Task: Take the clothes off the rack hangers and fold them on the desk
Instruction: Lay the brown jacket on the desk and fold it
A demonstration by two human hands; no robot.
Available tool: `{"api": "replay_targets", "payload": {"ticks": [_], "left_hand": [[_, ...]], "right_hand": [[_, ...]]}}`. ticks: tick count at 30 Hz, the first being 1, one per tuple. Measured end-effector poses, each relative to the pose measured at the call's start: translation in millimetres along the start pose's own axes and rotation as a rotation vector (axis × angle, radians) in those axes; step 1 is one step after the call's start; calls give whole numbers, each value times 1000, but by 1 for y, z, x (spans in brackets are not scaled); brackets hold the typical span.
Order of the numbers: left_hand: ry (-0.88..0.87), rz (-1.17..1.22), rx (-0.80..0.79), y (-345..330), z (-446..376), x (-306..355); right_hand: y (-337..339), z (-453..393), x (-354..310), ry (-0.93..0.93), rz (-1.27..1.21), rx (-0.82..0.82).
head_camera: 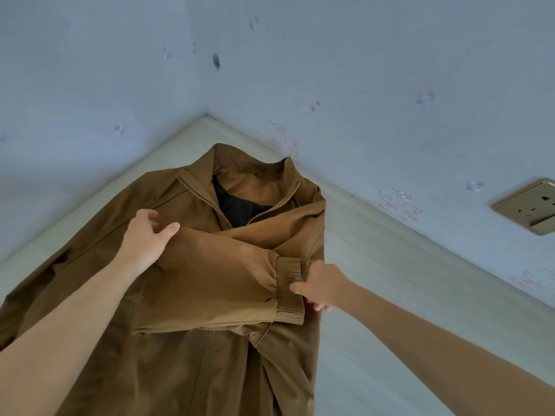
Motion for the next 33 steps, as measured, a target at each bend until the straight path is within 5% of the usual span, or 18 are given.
{"api": "replay_targets", "payload": {"ticks": [3, 7, 13, 20, 27, 33], "left_hand": [[-152, -181, 165, -9, 34, 20], [-347, -333, 161, -46, 92, 53], [-259, -378, 126, -88, 126, 51], [86, -453, 10, -118, 146, 42], [-4, -613, -116, -146, 160, 29], [-74, -689, -134, -149, 142, 29]], "right_hand": [[45, -14, -2, 170, 97, 297], [106, -40, -13, 393, 307, 526], [121, -81, -26, 626, 942, 357], [122, -80, -13, 709, 893, 168], [128, -75, 22, 755, 1098, 158], [112, -94, 37, 594, 1223, 251]]}}
Point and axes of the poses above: each hand's wrist, its own z-axis away from the middle knuckle, its own y-axis out of the back of the hand, x = y × z, the point moved 4 cm from there along -z, towards the middle knuckle
